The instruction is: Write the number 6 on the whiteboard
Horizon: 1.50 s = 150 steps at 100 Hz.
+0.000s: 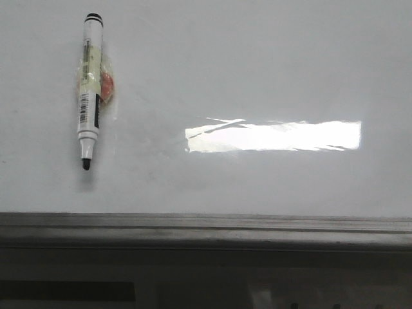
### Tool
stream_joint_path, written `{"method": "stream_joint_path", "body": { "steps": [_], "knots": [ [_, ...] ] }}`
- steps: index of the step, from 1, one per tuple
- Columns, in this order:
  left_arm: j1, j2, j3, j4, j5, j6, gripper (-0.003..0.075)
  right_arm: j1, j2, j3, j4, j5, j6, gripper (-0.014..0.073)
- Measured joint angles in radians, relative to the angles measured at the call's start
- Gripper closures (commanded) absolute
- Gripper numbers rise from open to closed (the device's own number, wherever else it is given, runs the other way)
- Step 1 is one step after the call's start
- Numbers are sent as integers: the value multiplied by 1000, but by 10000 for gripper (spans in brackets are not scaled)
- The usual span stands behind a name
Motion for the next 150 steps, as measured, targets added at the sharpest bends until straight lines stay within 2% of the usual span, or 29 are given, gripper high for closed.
{"method": "stream_joint_path", "body": {
  "steps": [18, 45, 58, 74, 90, 106, 124, 131, 146, 150],
  "knots": [
    [0, 0, 1, 0, -52, 0, 741, 0, 0, 4, 0, -48, 0, 657],
    [0, 0, 1, 4, -204, 0, 741, 0, 0, 4, 0, -317, 0, 657],
    [0, 0, 1, 4, -262, 0, 741, 0, 0, 4, 2, -369, 0, 657],
    [0, 0, 1, -10, -283, 0, 741, 0, 0, 4, 6, -344, 0, 657],
    [0, 0, -1, -77, -280, 0, 741, 0, 28, -52, 37, -187, 0, 657],
    [0, 16, -54, -98, -177, 0, 741, 0, 123, -162, 49, -49, 0, 657],
    [0, 112, -145, -101, -78, 0, 736, 0, 199, -192, 51, -38, 0, 657],
    [0, 146, -161, -104, -62, 0, 673, 0, 201, -192, 51, -32, 0, 657],
    [0, 192, -178, -106, -73, 0, 345, 0, 205, -192, 51, -16, 0, 657],
    [0, 201, -178, -108, -90, 0, 311, 0, 205, -192, 51, -9, 0, 657]
  ]
}}
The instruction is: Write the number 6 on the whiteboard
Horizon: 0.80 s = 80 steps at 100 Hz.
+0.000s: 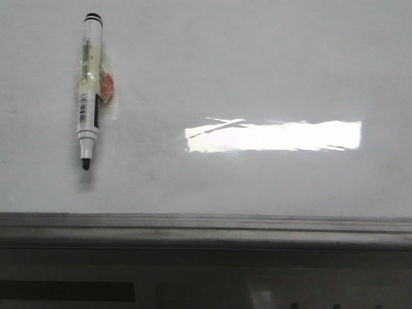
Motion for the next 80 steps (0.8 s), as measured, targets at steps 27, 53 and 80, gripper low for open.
{"method": "stream_joint_path", "body": {
  "steps": [27, 53, 80],
  "knots": [
    [-2, 61, 41, -81, -205, 0, 300, 0, 0, 0, 0, 12, 0, 657],
    [-69, 120, -6, 36, -242, 2, 300, 0, 0, 0, 0, 6, 0, 657],
    [-340, 277, -90, 182, -327, 4, 302, 0, 0, -1, 0, -2, 0, 657]
  ]
}}
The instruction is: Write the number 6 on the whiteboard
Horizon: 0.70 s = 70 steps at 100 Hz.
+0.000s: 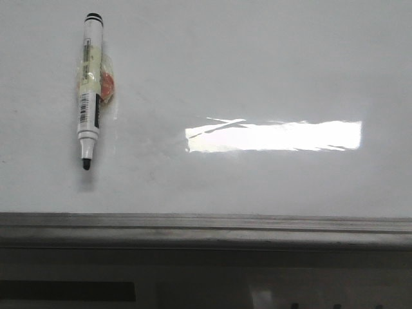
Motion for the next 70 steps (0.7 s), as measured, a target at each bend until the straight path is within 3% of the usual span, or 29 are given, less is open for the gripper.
{"method": "stream_joint_path", "body": {
  "steps": [36, 70],
  "knots": [
    [-302, 330, -23, -194, -202, 0, 301, 0, 0, 0, 0, 0, 0, 657],
    [-386, 507, -23, -321, -283, -17, 300, 0, 0, 0, 0, 0, 0, 657]
  ]
}}
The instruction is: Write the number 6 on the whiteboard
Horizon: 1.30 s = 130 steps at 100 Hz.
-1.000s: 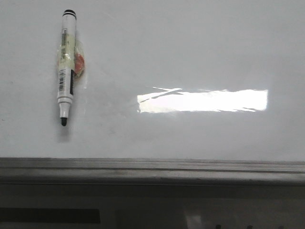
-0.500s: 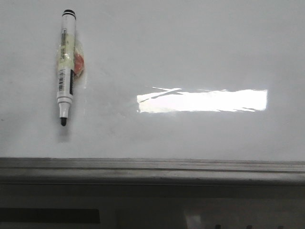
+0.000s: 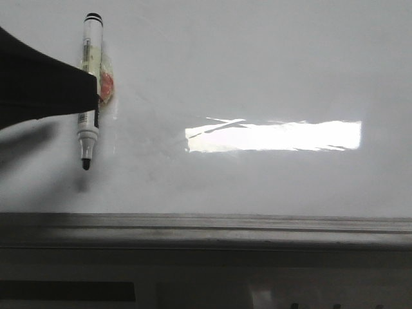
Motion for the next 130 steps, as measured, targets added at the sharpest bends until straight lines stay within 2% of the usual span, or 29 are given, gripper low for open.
{"method": "stream_joint_path", "body": {
  "steps": [10, 41, 48, 60, 77, 94, 106, 119, 130],
  "knots": [
    [0, 37, 0, -9, -23, -2, 309, 0, 0, 0, 0, 0, 0, 657],
    [0, 153, -12, -17, -124, -4, 466, 0, 0, 0, 0, 0, 0, 657],
    [0, 160, -14, -14, -130, -4, 542, 7, 0, 0, 0, 0, 0, 657],
    [0, 166, -14, -16, -127, -4, 741, 61, 0, 0, 7, 11, 0, 657],
    [0, 167, -14, -22, -127, -5, 741, 238, 23, -24, 40, 54, 0, 657],
    [0, 147, -14, 12, -103, -6, 741, 417, 124, -96, 41, 107, 0, 651],
    [0, 118, -14, 149, -87, -6, 741, 525, 207, -159, 41, 100, 0, 557],
    [0, 91, -14, 334, -87, -6, 741, 648, 308, -226, 41, 94, 0, 360],
    [0, 86, -14, 470, -87, -6, 741, 757, 388, -283, 50, 76, 0, 253]
  ]
}}
